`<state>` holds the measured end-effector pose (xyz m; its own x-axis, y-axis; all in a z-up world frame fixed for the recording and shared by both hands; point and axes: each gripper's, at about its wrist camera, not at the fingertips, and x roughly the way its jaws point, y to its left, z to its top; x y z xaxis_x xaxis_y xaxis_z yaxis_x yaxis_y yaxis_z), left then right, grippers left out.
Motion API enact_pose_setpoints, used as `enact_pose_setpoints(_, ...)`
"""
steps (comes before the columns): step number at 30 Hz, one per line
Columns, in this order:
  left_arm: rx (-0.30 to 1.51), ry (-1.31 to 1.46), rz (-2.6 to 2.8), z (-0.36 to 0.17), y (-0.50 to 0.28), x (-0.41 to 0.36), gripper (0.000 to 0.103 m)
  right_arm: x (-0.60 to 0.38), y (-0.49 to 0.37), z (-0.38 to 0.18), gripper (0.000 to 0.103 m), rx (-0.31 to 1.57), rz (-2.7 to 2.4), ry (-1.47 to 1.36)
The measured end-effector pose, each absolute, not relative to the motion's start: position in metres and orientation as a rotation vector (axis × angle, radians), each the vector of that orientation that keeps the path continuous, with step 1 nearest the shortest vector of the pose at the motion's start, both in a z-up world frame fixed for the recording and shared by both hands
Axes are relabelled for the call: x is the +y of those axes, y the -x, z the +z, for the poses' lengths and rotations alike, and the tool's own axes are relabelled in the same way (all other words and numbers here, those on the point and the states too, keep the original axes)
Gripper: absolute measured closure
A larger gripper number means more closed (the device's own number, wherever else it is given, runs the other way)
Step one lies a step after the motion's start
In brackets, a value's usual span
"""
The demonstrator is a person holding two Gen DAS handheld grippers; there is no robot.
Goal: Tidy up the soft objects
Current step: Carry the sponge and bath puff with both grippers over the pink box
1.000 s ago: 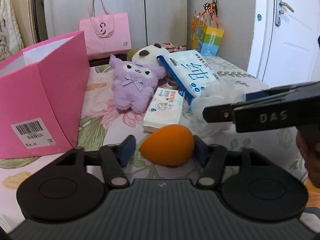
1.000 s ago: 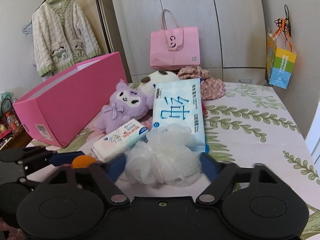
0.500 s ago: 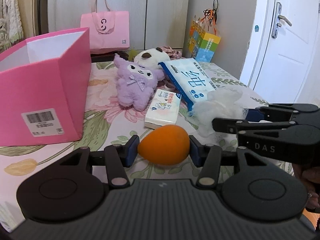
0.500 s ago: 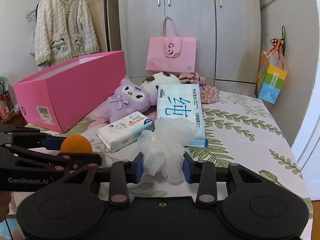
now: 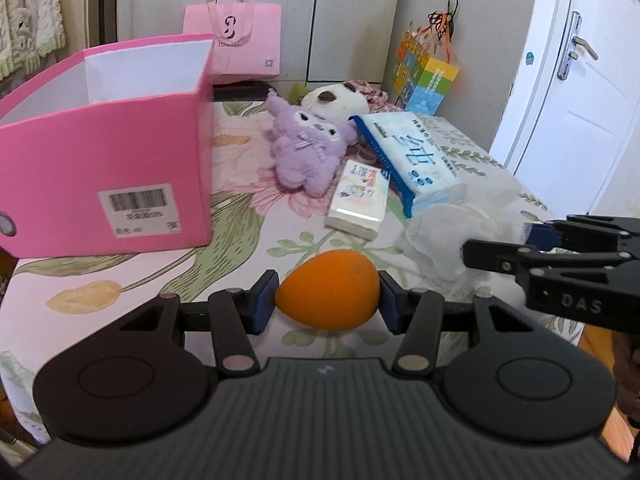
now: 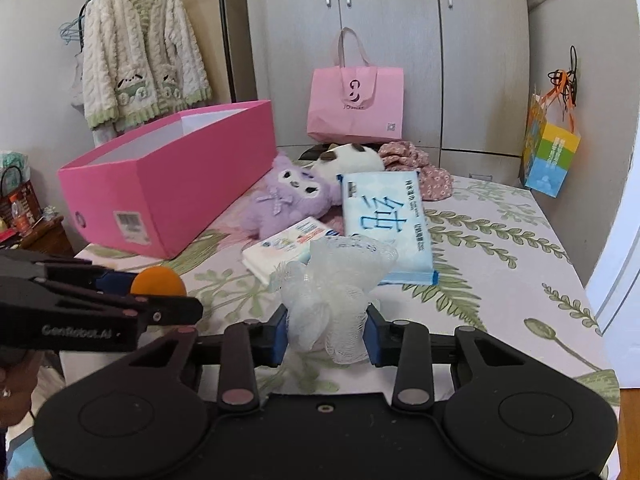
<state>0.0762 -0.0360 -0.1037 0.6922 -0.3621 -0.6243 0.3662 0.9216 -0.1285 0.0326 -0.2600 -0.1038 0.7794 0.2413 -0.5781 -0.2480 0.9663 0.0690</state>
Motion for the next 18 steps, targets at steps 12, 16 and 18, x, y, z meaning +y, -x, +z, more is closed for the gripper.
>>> enact_pose_setpoints(12,0.739,-0.102,-0.38,-0.083,-0.062,0.004,0.051,-0.22,-0.022,-0.085,0.061,0.718,0.452,0.037)
enact_pose_setpoints(16,0.773,-0.118,-0.383,-0.077,-0.058,0.023,0.051,-0.201,-0.022,-0.074,0.061,0.771,0.544,0.052)
enact_pose_setpoints(18,0.781,-0.122,-0.384,-0.071,-0.056,0.032,0.051,-0.191,-0.021,-0.066,0.061,0.791,0.582,0.061)
